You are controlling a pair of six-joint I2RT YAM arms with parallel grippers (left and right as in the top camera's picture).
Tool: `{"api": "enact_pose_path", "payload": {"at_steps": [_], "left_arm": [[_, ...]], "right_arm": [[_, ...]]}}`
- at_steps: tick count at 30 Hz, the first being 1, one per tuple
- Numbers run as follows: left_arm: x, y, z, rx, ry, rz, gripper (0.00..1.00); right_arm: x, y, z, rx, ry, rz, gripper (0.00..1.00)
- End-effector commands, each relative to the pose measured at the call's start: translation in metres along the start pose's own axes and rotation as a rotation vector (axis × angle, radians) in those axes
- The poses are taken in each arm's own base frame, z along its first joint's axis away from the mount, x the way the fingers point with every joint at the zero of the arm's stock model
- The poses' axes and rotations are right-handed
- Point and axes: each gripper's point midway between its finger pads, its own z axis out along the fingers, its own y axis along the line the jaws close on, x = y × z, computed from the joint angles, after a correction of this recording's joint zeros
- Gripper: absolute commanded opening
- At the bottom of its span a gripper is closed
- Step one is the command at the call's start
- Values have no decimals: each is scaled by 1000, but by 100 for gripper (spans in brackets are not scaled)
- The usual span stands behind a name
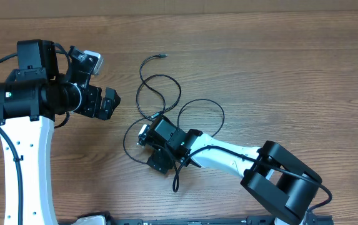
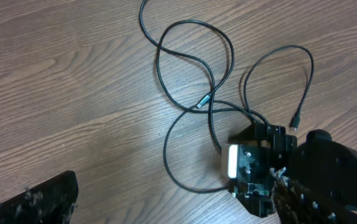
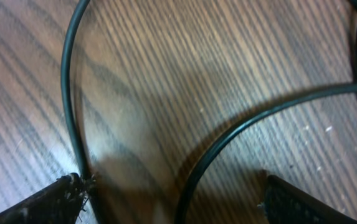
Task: Untangle cables
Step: 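Lower the right gripper onto the pile and grasp a cable strand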
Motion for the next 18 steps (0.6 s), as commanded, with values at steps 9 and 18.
{"api": "enact_pose_path", "payload": {"at_steps": [9, 18], "left_arm": [[-2, -1, -3, 9, -12, 10, 100], [-2, -1, -3, 9, -12, 10, 99]], "right_arm": [[22, -5, 24, 28, 71, 4, 76], [21, -6, 25, 28, 68, 4, 51]]}}
